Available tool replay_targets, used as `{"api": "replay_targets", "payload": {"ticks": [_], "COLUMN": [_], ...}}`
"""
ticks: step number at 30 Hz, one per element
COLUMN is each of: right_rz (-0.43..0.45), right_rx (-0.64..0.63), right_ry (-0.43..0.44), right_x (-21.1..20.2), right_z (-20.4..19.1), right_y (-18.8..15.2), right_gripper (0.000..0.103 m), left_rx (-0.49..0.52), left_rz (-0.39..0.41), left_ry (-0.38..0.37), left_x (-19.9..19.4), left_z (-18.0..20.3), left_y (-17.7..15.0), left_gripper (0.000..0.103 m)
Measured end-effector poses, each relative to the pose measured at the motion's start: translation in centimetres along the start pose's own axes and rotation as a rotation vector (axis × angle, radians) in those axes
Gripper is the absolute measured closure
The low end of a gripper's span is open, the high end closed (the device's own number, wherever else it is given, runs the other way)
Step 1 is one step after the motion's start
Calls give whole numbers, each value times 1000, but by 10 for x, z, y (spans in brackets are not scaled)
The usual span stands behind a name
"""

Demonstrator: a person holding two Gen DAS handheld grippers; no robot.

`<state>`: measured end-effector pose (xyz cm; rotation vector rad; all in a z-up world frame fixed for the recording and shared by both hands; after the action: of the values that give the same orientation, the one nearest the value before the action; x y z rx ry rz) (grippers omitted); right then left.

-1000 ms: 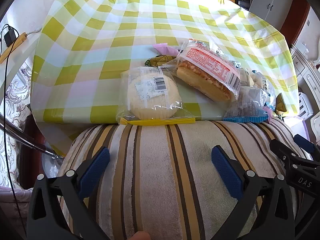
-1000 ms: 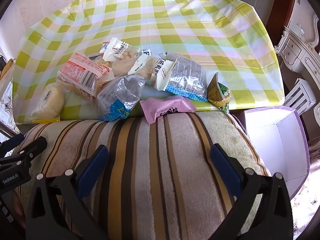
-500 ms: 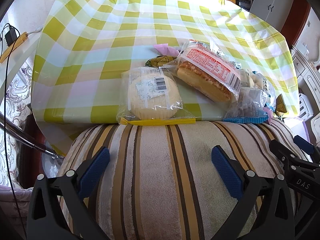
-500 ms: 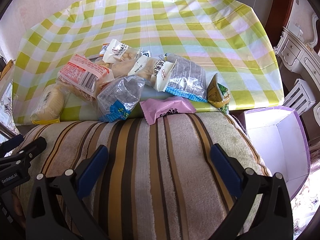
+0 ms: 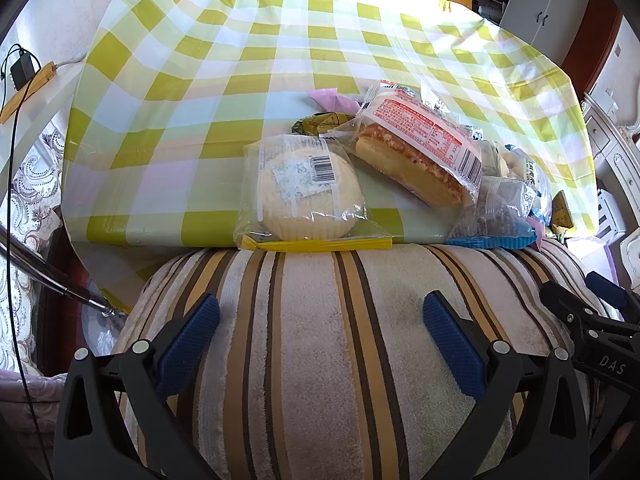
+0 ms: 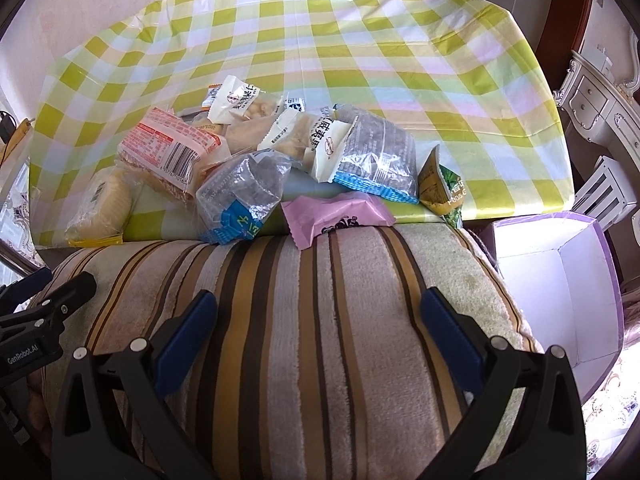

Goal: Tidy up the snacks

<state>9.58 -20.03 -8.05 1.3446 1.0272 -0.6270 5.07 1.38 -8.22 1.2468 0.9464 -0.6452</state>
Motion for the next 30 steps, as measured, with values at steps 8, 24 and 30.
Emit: {"api": "replay_targets", "payload": {"ticks": [8,24,30], "right_rz": [-22,47,20], "right_rx": [4,80,94], "right_ry": [61,140,63], "right_x": [-2,-25,-11], "right_z": [-1,48,86], "right_y": [0,18,40], "right_gripper": [1,1,1], "left_rx": [-3,-15,-60], "left_rz": [2,22,67], "left_ry": [-3,-11,-25], "left_x": [-1,-2,-10], "left_z": [0,-2,-9], "left_y": [0,4,9], "left_gripper": [4,4,6]}}
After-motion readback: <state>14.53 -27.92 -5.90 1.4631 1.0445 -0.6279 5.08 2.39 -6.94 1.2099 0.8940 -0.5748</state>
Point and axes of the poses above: each gripper's, at about its wrist camera, not at the fingertips, and x roughly the way its jaws point, z to its right, y to its top, the point moved 10 cm from there along x, roughly the way its jaws point, and after that the axes turned 4 degrees about y, right-handed, at the moved point
